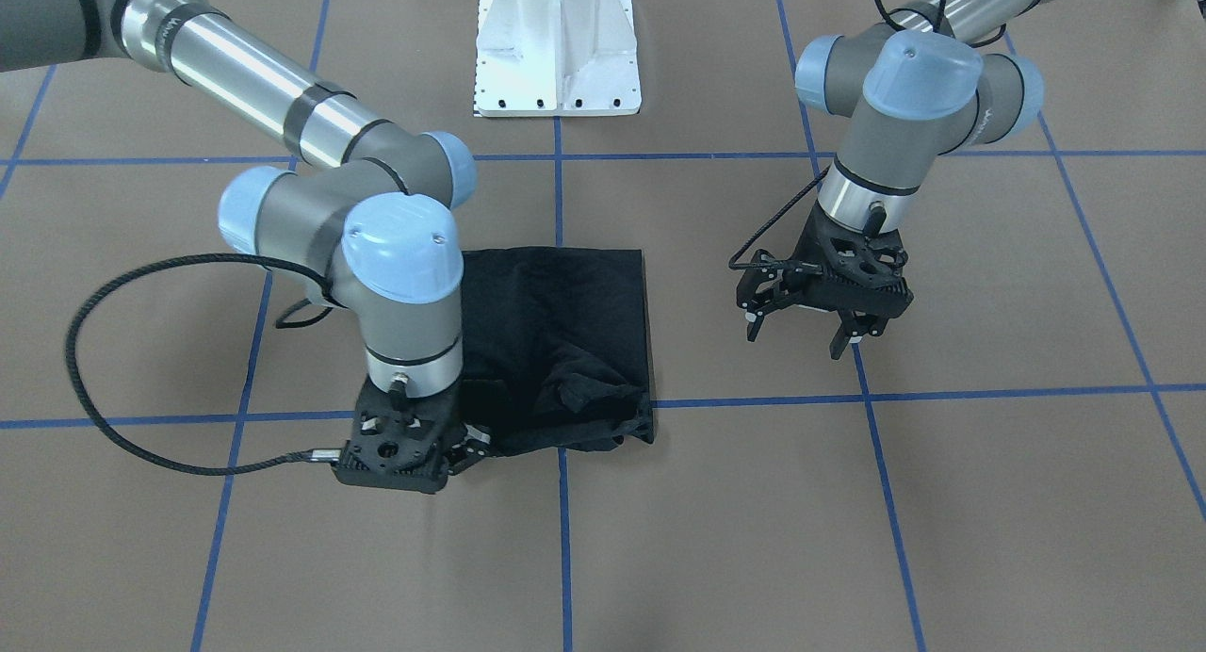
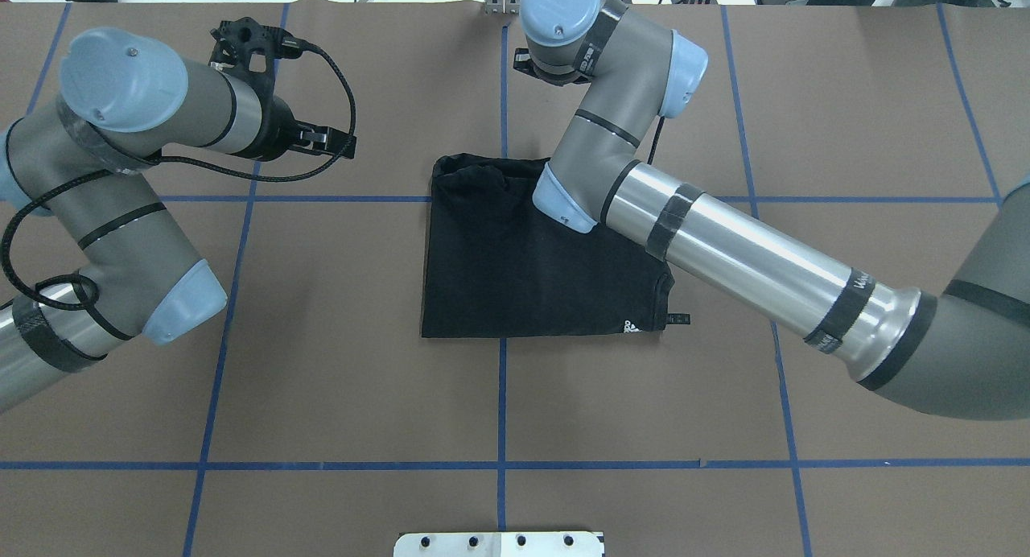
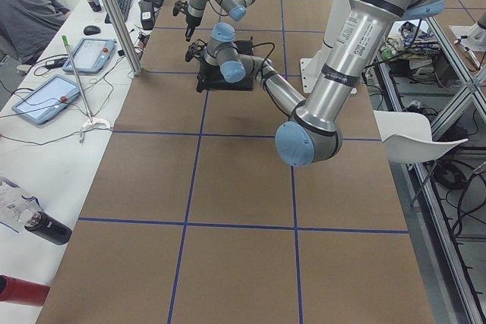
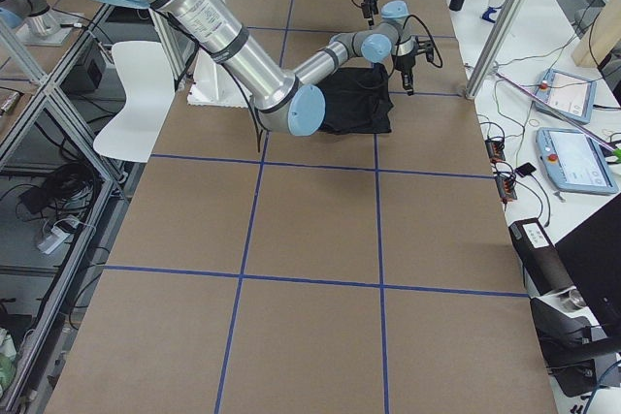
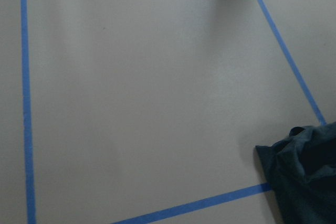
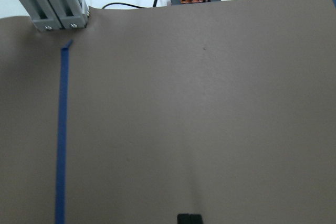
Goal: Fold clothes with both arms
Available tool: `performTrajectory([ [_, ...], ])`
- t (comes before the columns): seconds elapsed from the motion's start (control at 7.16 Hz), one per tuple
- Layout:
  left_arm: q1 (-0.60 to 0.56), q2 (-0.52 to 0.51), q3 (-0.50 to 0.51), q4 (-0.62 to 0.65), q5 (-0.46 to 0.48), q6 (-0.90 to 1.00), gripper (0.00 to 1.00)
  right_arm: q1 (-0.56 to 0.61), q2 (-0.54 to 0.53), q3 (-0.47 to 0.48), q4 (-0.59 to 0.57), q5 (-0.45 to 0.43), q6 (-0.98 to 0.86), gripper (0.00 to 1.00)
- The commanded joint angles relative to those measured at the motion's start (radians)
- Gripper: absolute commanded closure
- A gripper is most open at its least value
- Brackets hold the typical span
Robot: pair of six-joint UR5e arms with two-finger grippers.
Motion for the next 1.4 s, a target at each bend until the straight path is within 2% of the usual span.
performTrajectory([
  [0.0, -0.111, 0.083, -0.085, 0.091, -0.068, 0.202, 0.00, 0.167, -0.320, 0.275, -0.051, 0.169, -0.342, 0.00],
  [0.14, -0.192, 0.143, -0.093, 0.096, -0.217, 0.206, 0.00, 0.273, -0.430, 0.329, -0.108, 0.265, -0.572, 0.00],
  [0.28, -0.228, 0.209, -0.093, 0.099, -0.222, 0.206, 0.00, 0.384, -0.510, 0.327, -0.127, 0.325, -0.797, 0.00],
  [0.42, -0.303, 0.262, -0.076, 0.100, -0.231, 0.208, 0.00, 0.462, -0.598, 0.328, -0.124, 0.405, -0.918, 0.00],
  [0.56, -0.328, 0.313, -0.068, 0.100, -0.228, 0.230, 0.00, 0.525, -0.685, 0.328, -0.116, 0.445, -0.978, 0.00],
  [0.84, -0.507, 0.402, -0.031, 0.100, -0.263, 0.562, 0.00, 0.656, -0.828, 0.328, -0.113, 0.462, -1.003, 0.00],
  [0.98, -0.574, 0.450, -0.021, 0.097, -0.269, 0.651, 0.00, 0.706, -0.871, 0.327, -0.116, 0.467, -1.005, 0.00],
  [1.26, -0.689, 0.526, -0.008, 0.097, -0.288, 0.857, 0.00, 0.773, -0.925, 0.322, -0.110, 0.575, -1.003, 0.00],
])
